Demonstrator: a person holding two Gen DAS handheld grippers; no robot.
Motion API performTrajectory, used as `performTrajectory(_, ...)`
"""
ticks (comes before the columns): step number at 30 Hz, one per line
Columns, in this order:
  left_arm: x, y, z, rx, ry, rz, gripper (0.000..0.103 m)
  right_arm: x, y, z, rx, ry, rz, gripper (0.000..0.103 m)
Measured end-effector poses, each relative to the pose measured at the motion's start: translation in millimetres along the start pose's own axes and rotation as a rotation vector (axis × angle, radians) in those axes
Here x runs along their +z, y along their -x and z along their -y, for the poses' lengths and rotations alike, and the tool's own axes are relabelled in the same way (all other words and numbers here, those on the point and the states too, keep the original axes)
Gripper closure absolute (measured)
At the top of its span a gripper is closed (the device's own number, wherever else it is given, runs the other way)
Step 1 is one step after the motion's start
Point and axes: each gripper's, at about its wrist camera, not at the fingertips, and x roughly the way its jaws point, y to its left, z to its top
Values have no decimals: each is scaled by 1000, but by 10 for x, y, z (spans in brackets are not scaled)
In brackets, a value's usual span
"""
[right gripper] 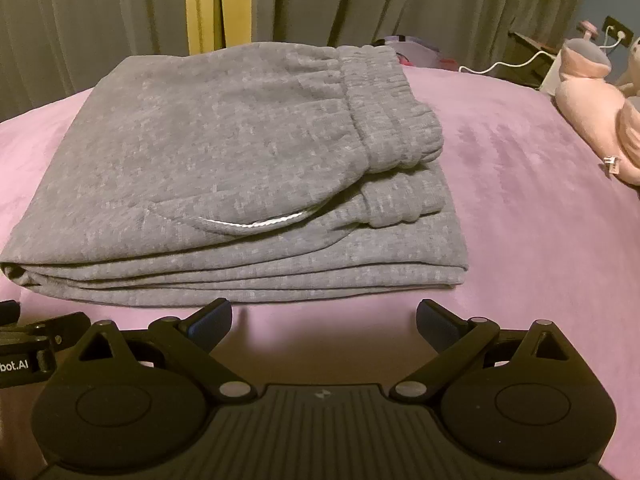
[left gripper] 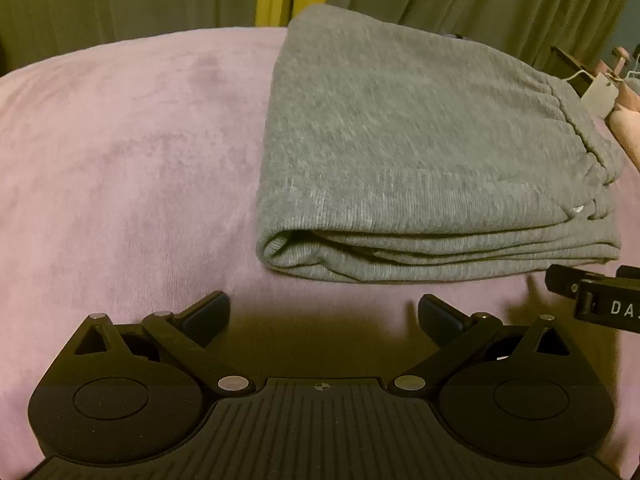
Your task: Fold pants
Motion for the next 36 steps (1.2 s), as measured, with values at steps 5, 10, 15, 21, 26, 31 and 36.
performTrajectory(5, 4, -66, 38, 7, -43, -5, 0, -23, 43, 102, -6, -54, 17, 4)
performTrajectory(10, 6, -86, 27, 0, -55, 4, 0, -17, 72, 195, -29, -98, 45, 4)
performTrajectory(15, 16, -58, -45, -31, -21, 10, 0, 22, 64, 218, -39, -105, 58, 4)
performTrajectory(21, 13, -43, -20, -23, -30, 8, 0, 14, 47, 160, -29, -107, 55, 4)
performTrajectory(26, 11, -41, -26, -26, -26, 10, 0, 19, 87, 43, -27, -62, 83, 4)
performTrajectory(31, 7, -24, -46, -34, -11, 15, 0, 80, 101, -23, -10, -68, 90, 4)
performTrajectory(36, -1, -14, -26, -27, -16, 16, 0, 114, 97, -55, -21, -68, 91, 4)
